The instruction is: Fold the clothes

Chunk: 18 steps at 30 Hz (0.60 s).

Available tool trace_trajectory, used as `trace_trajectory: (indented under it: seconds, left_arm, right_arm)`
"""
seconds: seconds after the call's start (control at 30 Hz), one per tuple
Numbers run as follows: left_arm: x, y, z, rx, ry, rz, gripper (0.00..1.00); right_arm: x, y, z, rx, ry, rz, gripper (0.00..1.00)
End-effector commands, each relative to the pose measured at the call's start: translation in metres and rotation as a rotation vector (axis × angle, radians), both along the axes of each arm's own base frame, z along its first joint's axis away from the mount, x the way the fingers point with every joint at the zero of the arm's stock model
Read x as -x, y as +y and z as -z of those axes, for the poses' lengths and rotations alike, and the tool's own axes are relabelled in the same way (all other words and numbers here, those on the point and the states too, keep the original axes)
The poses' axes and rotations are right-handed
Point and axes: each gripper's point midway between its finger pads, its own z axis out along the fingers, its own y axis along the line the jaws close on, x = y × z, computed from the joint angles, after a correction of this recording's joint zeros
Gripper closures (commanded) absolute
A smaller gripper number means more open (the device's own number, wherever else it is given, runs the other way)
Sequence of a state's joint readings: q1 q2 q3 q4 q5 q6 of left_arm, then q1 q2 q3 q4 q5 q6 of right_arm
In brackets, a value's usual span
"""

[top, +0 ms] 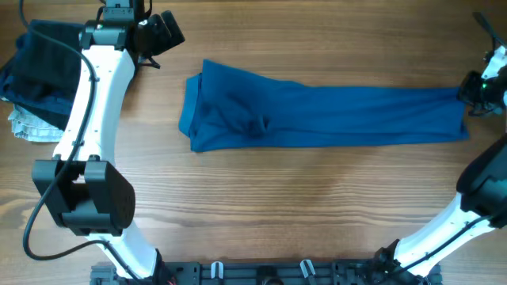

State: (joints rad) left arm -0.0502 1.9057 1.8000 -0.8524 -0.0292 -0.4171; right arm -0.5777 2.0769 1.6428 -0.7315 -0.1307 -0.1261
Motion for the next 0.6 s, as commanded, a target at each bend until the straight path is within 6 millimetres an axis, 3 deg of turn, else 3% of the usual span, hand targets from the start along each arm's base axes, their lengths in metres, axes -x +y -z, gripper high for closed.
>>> trace_trajectory:
  seconds: [0.0, 0.07, 0.13, 0.2, 0.3, 0.4, 0.57]
  left_arm:
    - [-0.001, 0.001, -0.003, -0.001, -0.009, -0.010, 0.00]
    - [-0.001, 0.001, -0.003, -0.001, -0.009, -0.010, 0.00]
    - [-0.001, 0.001, -0.003, -0.001, -0.009, -0.010, 0.00]
    - [-0.001, 0.001, -0.003, -0.001, -0.010, -0.010, 0.00]
    - [-0.001, 0.001, -0.003, -0.001, -0.009, -0.010, 0.00]
    - [-0.001, 0.001, -0.003, -0.001, -0.009, -0.010, 0.00]
    - [-0.001, 0.001, -0.003, -0.001, -0.009, -0.010, 0.00]
  right_arm:
    - [-0.011, 0.010, 0.022, -0.017, 0.024, -0.043, 0.89]
    - [-0.010, 0.013, 0.032, -0.013, 0.056, -0.044, 0.76]
    - [-0.005, 0.005, 0.029, 0.026, 0.077, -0.013, 0.50]
    - [-0.004, 0.004, 0.011, 0.046, 0.057, 0.002, 0.32]
    - [-0.002, 0.002, -0.021, 0.078, 0.015, 0.021, 0.15]
    - [0.015, -0.003, -0.031, 0.128, 0.066, 0.007, 0.05]
    - [0.028, 0.018, -0.001, 0.053, 0.113, -0.094, 0.13]
